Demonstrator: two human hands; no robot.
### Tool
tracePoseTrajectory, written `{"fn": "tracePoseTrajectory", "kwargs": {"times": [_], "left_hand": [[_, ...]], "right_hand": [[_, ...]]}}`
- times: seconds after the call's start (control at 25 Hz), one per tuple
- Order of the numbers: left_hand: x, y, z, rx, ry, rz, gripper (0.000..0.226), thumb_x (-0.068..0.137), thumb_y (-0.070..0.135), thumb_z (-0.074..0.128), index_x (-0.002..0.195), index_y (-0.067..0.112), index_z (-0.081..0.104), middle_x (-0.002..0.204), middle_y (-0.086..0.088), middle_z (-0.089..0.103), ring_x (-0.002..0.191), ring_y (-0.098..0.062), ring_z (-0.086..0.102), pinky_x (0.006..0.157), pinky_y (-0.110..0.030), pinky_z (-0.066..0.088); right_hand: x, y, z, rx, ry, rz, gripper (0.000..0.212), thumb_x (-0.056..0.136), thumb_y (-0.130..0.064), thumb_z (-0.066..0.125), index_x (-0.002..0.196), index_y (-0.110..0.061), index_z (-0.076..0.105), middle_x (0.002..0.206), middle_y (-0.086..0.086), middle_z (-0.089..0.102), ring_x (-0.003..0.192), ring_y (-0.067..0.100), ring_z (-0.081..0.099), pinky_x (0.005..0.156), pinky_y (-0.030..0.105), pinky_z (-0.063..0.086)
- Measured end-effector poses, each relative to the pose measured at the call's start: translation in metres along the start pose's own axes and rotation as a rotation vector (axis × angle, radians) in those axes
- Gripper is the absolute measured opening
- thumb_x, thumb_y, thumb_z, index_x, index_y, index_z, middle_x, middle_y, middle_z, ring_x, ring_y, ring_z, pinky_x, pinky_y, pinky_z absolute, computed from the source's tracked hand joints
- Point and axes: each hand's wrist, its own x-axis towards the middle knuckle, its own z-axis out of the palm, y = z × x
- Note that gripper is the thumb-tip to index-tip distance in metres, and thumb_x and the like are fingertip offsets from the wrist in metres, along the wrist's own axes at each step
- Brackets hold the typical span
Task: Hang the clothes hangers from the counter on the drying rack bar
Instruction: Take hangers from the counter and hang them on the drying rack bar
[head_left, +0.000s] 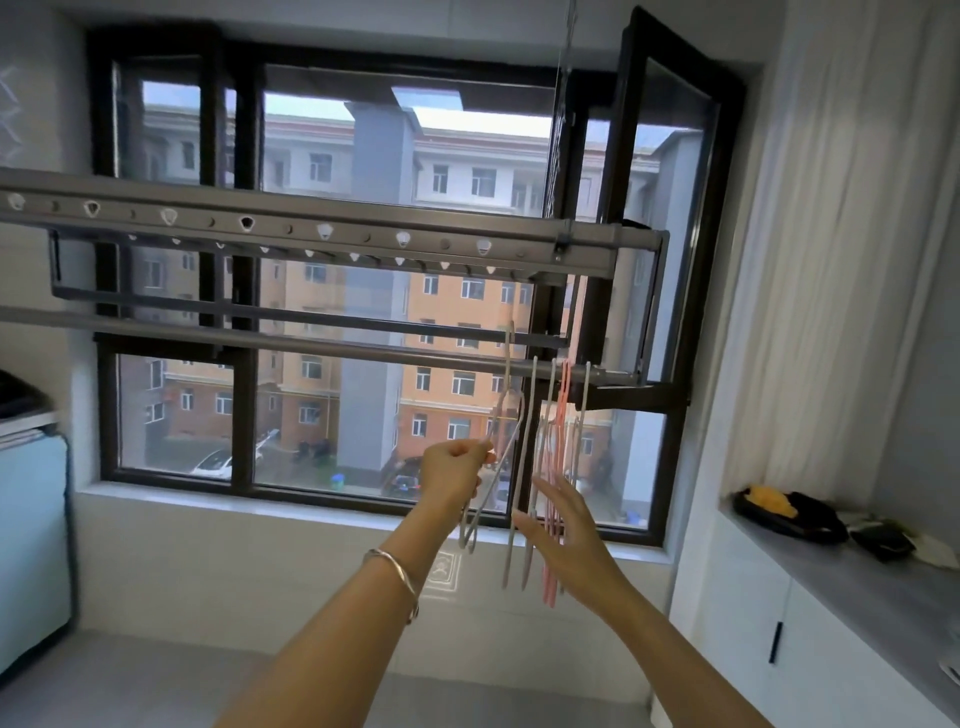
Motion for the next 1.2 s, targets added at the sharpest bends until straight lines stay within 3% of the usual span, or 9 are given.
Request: {"fn": "tracePoseTrajectory", "kwargs": {"times": [0.28,0.36,0.48,0.6,0.8,0.96,1.12,1.2], "left_hand": [[-0.002,-0.03,0.013,0.042,-0.058,-0.095,0.021,0.091,0.023,0.059,0.1,0.006,0.069,0.082,-0.001,0.068,0.064,-0.015,0.055,0.055,-0.021,0.044],[-0.004,-0.03,0.012,0.121,-0.088,-0.057,0.031,0.092,0.028,0.057,0.11,0.004,0.065,0.096,-0.006,0.069,0.079,-0.02,0.061,0.066,-0.022,0.048],[-0.011,-0.017,0.018,0.396,-0.061,0.157,0.053,0.089,0.042,0.057,0.131,0.011,0.047,0.13,-0.008,0.054,0.115,-0.025,0.054,0.097,-0.035,0.046],[-0.032,0.007,0.046,0.498,-0.055,0.488,0.053,0.09,0.044,0.054,0.136,0.019,0.042,0.138,-0.001,0.047,0.125,-0.021,0.046,0.106,-0.034,0.037],[-0.058,0.007,0.163,0.608,-0.278,0.704,0.054,0.093,0.045,0.047,0.14,0.022,0.036,0.143,0.003,0.042,0.132,-0.017,0.038,0.109,-0.032,0.031],[-0.075,-0.023,0.29,0.623,-0.548,0.641,0.064,0.094,0.049,0.043,0.148,0.022,0.022,0.154,0.001,0.027,0.139,-0.019,0.028,0.112,-0.035,0.025],[-0.094,-0.062,0.417,0.654,-0.744,0.599,0.065,0.095,0.05,0.038,0.149,0.019,0.017,0.155,-0.001,0.023,0.142,-0.022,0.021,0.114,-0.035,0.021],[-0.109,-0.081,0.476,0.651,-0.844,0.58,0.065,0.096,0.05,0.036,0.149,0.017,0.019,0.155,-0.003,0.024,0.141,-0.024,0.021,0.113,-0.036,0.022]], "right_hand": [[-0.003,0.008,-0.011,0.023,0.046,-0.023,0.061,0.077,-0.061,0.047,0.133,-0.047,0.029,0.156,-0.011,0.01,0.143,0.013,0.014,0.112,0.042,0.024],[-0.008,0.011,-0.019,0.041,0.07,-0.017,0.06,0.075,-0.06,0.046,0.131,-0.048,0.028,0.155,-0.012,0.012,0.142,0.012,0.014,0.111,0.039,0.024],[-0.019,0.025,-0.04,0.057,0.151,-0.018,0.052,0.083,-0.052,0.048,0.13,-0.048,0.028,0.154,-0.013,0.015,0.142,0.01,0.015,0.111,0.034,0.02],[-0.035,0.047,-0.082,0.088,0.262,0.009,0.045,0.088,-0.041,0.053,0.127,-0.047,0.033,0.149,-0.017,0.023,0.139,0.004,0.02,0.108,0.024,0.018],[-0.075,0.117,-0.187,0.029,0.456,0.155,0.047,0.088,-0.042,0.053,0.133,-0.041,0.037,0.149,-0.016,0.025,0.136,0.001,0.023,0.112,0.027,0.021],[-0.108,0.192,-0.283,-0.087,0.608,0.27,0.054,0.087,-0.045,0.055,0.138,-0.037,0.038,0.149,-0.016,0.025,0.138,0.004,0.022,0.11,0.028,0.023],[-0.146,0.253,-0.367,-0.207,0.708,0.376,0.05,0.089,-0.036,0.055,0.136,-0.024,0.042,0.151,-0.002,0.03,0.138,0.015,0.028,0.109,0.031,0.027],[-0.166,0.278,-0.393,-0.22,0.747,0.437,0.055,0.086,-0.045,0.055,0.135,-0.023,0.043,0.149,0.0,0.033,0.137,0.015,0.031,0.112,0.037,0.03]]}}
